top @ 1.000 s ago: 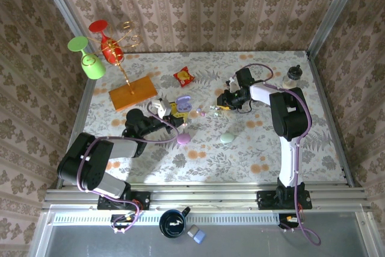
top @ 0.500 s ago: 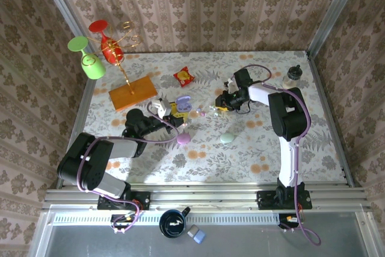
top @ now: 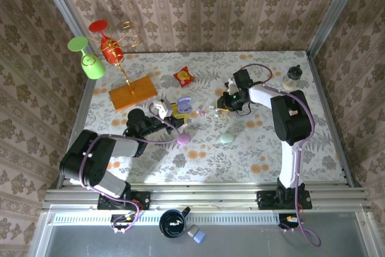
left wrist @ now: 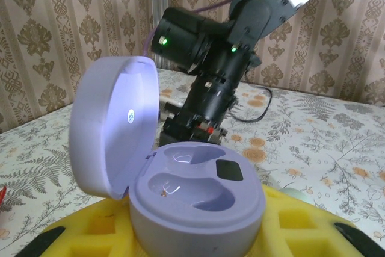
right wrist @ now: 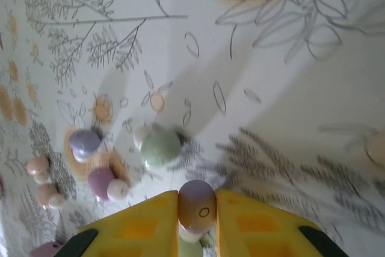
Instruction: Insert wireless bluetooth earbuds into charging case
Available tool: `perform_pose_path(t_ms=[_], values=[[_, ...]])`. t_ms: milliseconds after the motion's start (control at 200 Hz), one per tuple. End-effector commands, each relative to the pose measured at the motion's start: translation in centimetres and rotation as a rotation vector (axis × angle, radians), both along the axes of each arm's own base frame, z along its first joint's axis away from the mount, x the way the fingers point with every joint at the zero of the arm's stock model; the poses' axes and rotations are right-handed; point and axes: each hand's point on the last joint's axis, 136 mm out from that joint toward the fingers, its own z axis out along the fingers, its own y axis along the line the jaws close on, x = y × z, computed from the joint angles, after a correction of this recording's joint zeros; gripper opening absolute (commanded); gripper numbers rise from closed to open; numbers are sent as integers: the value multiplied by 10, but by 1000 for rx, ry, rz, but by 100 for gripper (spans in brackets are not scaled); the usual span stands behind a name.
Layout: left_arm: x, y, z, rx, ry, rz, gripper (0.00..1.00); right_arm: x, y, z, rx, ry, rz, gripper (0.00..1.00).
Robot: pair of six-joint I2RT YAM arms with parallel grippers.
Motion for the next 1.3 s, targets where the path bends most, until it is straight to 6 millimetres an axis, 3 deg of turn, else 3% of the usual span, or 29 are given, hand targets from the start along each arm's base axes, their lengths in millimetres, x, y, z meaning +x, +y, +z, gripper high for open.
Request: perform_pose_path(t_ms=[0, 215, 380, 740, 1055, 1295], values=[[-2, 0, 0, 7, -51, -10, 27, -5, -7, 32, -53, -116, 42, 21], [-2, -1, -4, 17, -50, -15, 27, -35, -10, 60, -128, -173, 106, 21], [1, -3, -12, 41, -64, 1, 27, -58, 4, 93, -151, -239, 183, 21], [4, -16, -27, 95, -109, 38, 26, -99, 79, 159, -75, -359, 331, 21], [7, -19, -30, 110, -119, 65, 26, -99, 120, 178, -7, -407, 394, 20], [7, -20, -26, 102, -122, 59, 26, -96, 136, 168, 8, -382, 415, 20]])
